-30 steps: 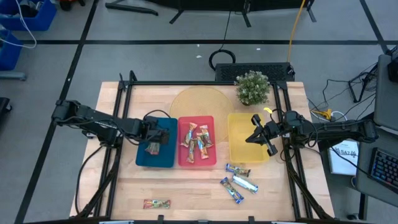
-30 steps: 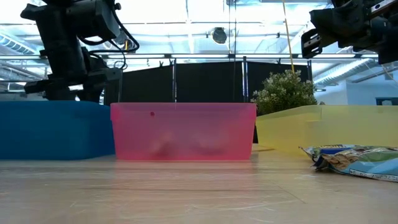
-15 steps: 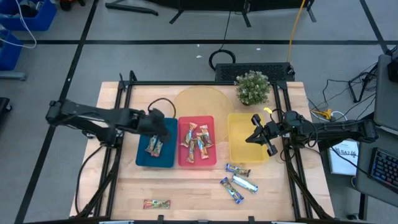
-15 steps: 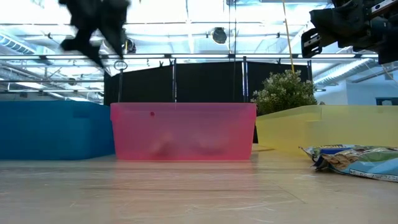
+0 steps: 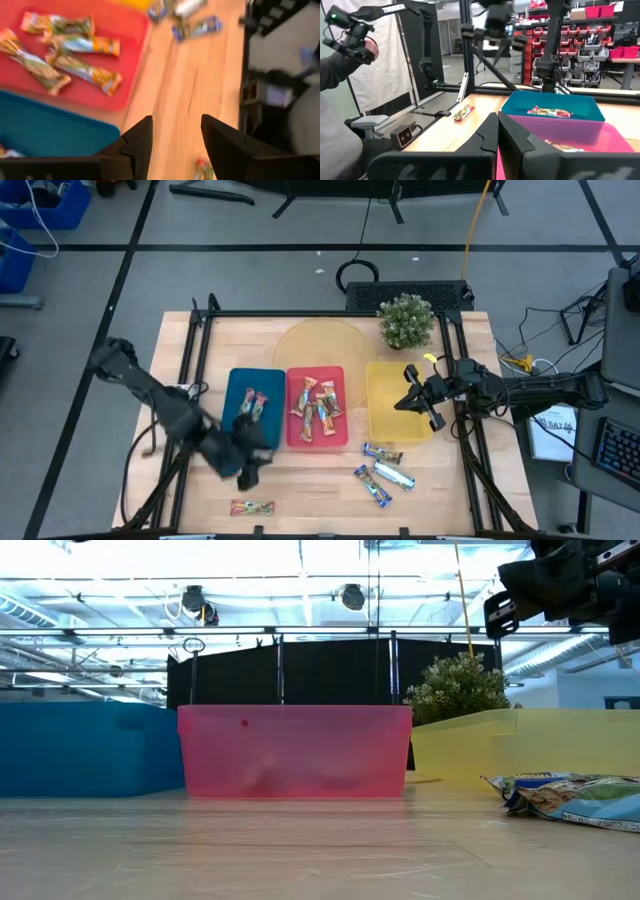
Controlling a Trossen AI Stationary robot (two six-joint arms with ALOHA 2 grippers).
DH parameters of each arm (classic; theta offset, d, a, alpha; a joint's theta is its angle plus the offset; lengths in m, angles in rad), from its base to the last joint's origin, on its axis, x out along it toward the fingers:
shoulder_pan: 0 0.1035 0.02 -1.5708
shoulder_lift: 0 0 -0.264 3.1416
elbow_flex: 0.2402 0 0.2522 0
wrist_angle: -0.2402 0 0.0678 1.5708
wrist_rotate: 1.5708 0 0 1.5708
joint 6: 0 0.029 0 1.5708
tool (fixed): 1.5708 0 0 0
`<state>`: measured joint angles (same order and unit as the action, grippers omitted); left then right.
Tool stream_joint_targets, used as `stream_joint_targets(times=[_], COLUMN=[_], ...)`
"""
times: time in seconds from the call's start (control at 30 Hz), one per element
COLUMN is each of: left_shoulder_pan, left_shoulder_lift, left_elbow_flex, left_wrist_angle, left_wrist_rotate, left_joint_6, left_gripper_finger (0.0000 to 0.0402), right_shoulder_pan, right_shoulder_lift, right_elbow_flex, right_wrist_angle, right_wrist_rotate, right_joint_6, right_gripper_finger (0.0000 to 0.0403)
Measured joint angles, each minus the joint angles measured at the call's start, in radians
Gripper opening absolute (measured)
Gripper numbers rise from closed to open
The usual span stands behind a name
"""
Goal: Pick and place Granola Bars by type
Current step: Put the red granola bar into the blue bin
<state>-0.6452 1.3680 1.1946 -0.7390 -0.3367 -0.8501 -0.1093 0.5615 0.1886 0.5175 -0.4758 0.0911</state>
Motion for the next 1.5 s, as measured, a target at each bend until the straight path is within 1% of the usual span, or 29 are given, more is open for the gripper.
stream_joint_targets(times=[0.1, 0.17, 0.23, 0.3, 0.47, 0.57, 0.6, 0.7, 0.77, 0.87, 1.1, 1.3, 1.5], left_shoulder_pan=[-0.064, -0.091, -0.106, -0.125, -0.188, -0.233, -0.248, -0.284, -0.3, -0.312, -0.315, -0.322, -0.326], left_shoulder_lift=[0.081, 0.133, 0.184, 0.235, 0.323, 0.361, 0.37, 0.393, 0.405, 0.418, 0.468, 0.516, 0.579], left_elbow_flex=[0.0, -0.002, -0.001, -0.001, -0.001, -0.002, -0.002, -0.002, -0.002, -0.002, -0.002, -0.001, 0.005], left_wrist_angle=[-0.012, -0.01, -0.002, -0.006, 0.017, 0.012, 0.013, 0.016, 0.017, 0.029, 0.056, 0.063, 0.061], left_wrist_rotate=[-0.047, -0.042, 0.014, 0.096, 0.283, 0.328, 0.325, 0.272, 0.231, 0.197, 0.206, 0.201, 0.233], left_joint_6=[-0.019, -0.048, -0.054, -0.065, -0.23, -0.286, -0.296, -0.299, -0.28, -0.267, -0.311, -0.3, -0.3], left_gripper_finger=[0.0183, 0.0192, 0.02, 0.0204, 0.0207, 0.0207, 0.0207, 0.0207, 0.0207, 0.0207, 0.0207, 0.0207, 0.0207], right_shoulder_pan=[0.0, 0.0, 0.0, 0.0, 0.0, 0.0, 0.0, 0.0, 0.0, 0.0, 0.0, 0.0, 0.0], right_shoulder_lift=[0.0, 0.0, 0.0, 0.0, 0.0, 0.0, 0.0, 0.0, 0.0, 0.0, 0.0, 0.0, 0.0], right_elbow_flex=[0.0, 0.0, 0.0, 0.0, 0.0, 0.0, 0.0, 0.0, 0.0, 0.0, 0.0, 0.0, 0.0], right_wrist_angle=[-0.012, -0.028, -0.037, -0.037, -0.046, -0.06, -0.059, -0.059, -0.059, -0.059, -0.06, -0.06, -0.06], right_wrist_rotate=[0.0, 0.0, 0.001, 0.001, 0.001, 0.002, 0.002, 0.002, 0.003, 0.003, 0.002, 0.002, 0.003], right_joint_6=[0.003, 0.003, 0.003, 0.003, 0.009, 0.001, 0.001, -0.001, -0.001, -0.001, -0.009, -0.009, -0.006], right_gripper_finger=[0.0, 0.0, 0.0, 0.0, 0.0, 0.0, 0.0, 0.0, 0.0, 0.0, 0.0, 0.0, 0.0])
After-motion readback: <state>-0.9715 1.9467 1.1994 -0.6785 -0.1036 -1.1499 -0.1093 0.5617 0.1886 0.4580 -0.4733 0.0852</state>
